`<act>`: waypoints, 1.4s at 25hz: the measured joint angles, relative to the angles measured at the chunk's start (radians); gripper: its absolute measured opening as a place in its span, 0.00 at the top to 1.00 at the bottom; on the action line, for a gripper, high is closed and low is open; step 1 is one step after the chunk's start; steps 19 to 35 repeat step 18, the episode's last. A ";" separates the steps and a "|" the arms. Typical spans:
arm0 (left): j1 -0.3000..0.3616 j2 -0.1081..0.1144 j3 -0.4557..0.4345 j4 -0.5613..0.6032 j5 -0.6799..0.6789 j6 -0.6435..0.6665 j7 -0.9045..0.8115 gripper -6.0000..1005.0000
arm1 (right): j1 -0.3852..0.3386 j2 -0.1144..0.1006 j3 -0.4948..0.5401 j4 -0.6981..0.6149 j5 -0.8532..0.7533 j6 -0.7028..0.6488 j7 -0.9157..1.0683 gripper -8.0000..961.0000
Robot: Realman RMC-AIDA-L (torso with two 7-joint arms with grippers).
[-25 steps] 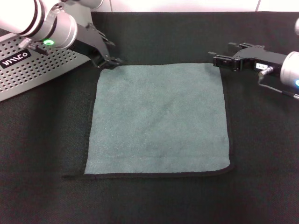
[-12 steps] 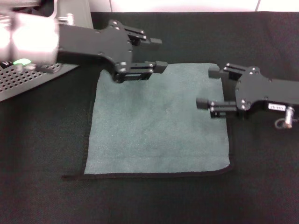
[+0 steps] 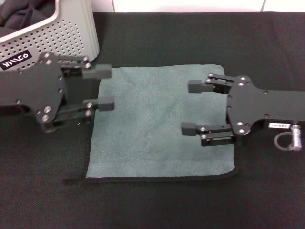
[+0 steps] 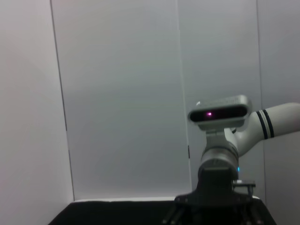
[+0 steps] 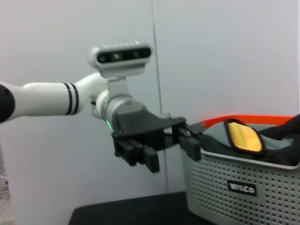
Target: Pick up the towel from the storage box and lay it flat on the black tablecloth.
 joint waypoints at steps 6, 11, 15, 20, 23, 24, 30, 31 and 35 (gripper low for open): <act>0.005 0.057 -0.001 -0.155 -0.002 0.002 0.073 0.50 | 0.020 0.002 -0.050 0.002 0.029 -0.003 -0.003 0.11; 0.012 0.061 -0.018 -0.174 0.001 0.005 0.095 0.50 | 0.020 0.001 -0.054 0.003 0.051 -0.001 -0.003 0.11; 0.014 0.059 -0.021 -0.174 0.005 0.006 0.102 0.50 | 0.016 0.001 -0.055 0.005 0.052 -0.003 -0.003 0.11; 0.012 0.057 -0.021 -0.175 0.010 0.007 0.102 0.50 | 0.021 0.001 -0.062 0.023 0.060 -0.006 -0.006 0.11; 0.012 0.057 -0.021 -0.175 0.010 0.007 0.102 0.50 | 0.021 0.001 -0.062 0.023 0.060 -0.006 -0.006 0.11; 0.012 0.057 -0.021 -0.175 0.010 0.007 0.102 0.50 | 0.021 0.001 -0.062 0.023 0.060 -0.006 -0.006 0.11; 0.012 0.057 -0.021 -0.175 0.010 0.007 0.102 0.50 | 0.021 0.001 -0.062 0.023 0.060 -0.006 -0.006 0.11; 0.012 0.057 -0.021 -0.175 0.010 0.007 0.102 0.50 | 0.021 0.001 -0.062 0.023 0.060 -0.006 -0.006 0.11; 0.012 0.057 -0.021 -0.175 0.010 0.007 0.102 0.50 | 0.021 0.001 -0.062 0.023 0.060 -0.006 -0.006 0.11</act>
